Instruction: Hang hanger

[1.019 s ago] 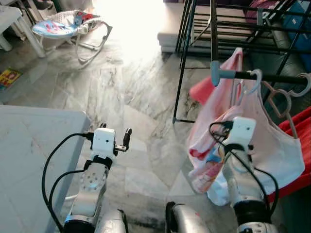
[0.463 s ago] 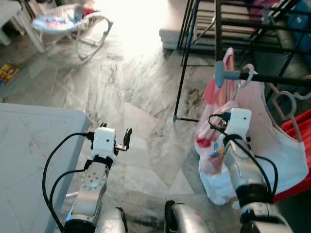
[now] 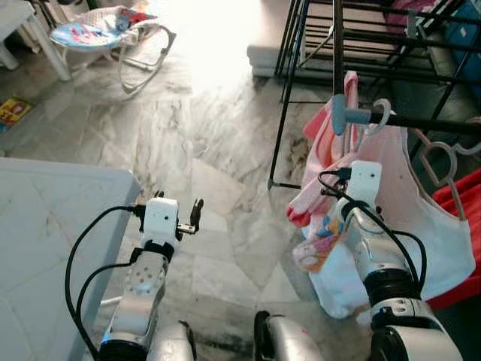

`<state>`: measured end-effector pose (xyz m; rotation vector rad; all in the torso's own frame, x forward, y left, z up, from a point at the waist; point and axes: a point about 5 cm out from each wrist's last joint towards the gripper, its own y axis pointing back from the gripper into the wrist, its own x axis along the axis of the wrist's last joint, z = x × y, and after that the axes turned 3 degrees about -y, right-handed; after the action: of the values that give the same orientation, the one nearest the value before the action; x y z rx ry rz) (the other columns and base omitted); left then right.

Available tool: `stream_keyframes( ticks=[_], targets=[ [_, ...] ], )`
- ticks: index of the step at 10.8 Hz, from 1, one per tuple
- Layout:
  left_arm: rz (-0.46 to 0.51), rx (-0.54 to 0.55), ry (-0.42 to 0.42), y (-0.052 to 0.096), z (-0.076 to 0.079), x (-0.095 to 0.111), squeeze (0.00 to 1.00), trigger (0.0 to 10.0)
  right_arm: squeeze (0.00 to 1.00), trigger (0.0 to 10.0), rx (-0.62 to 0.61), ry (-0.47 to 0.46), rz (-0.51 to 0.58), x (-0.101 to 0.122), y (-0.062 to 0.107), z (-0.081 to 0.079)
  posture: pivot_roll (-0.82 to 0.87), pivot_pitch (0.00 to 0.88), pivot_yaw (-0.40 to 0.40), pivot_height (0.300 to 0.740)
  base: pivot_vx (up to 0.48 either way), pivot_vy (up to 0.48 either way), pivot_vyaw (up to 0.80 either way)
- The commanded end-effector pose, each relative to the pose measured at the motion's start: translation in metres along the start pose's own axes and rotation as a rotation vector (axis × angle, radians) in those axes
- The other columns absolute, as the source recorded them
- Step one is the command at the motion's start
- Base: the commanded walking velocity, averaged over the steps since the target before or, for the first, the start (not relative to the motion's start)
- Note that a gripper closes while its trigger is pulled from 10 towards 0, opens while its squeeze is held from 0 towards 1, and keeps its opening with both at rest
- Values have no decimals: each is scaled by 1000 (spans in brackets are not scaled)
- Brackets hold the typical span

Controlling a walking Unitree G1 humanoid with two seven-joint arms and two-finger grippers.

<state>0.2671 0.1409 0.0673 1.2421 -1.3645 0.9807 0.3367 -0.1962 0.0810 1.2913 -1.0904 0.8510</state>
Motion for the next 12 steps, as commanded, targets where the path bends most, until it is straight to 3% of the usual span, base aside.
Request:
stream_keyframes(
  ticks=[1, 6, 7, 9, 12],
  targets=[
    [-27, 1, -3, 3, 0, -5, 0, 10000, 0, 10000, 24, 17, -86, -17, 2, 0, 52, 177, -24, 740, 0, 0, 0],
    [-32, -4, -8, 3, 1, -6, 0, 10000, 0, 10000, 70, 13, -118, -31, 9, -4, 47, 181, -19, 740, 0, 0, 0],
    [-32, -5, -8, 2, 2, -5, 0, 10000, 1000, 10000, 80, 14, -124, -36, 12, -4, 44, 181, -20, 740, 0, 0, 0],
    [-40, -6, -5, 4, 2, -7, 0, 10000, 1000, 10000, 76, 45, -99, -37, 15, -2, 38, 181, -20, 740, 0, 0, 0],
    [-53, -15, -7, 6, 4, -11, 0, 10000, 1000, 10000, 79, 19, 8, -22, 16, 1, 28, 174, -24, 740, 0, 0, 0]
  ],
)
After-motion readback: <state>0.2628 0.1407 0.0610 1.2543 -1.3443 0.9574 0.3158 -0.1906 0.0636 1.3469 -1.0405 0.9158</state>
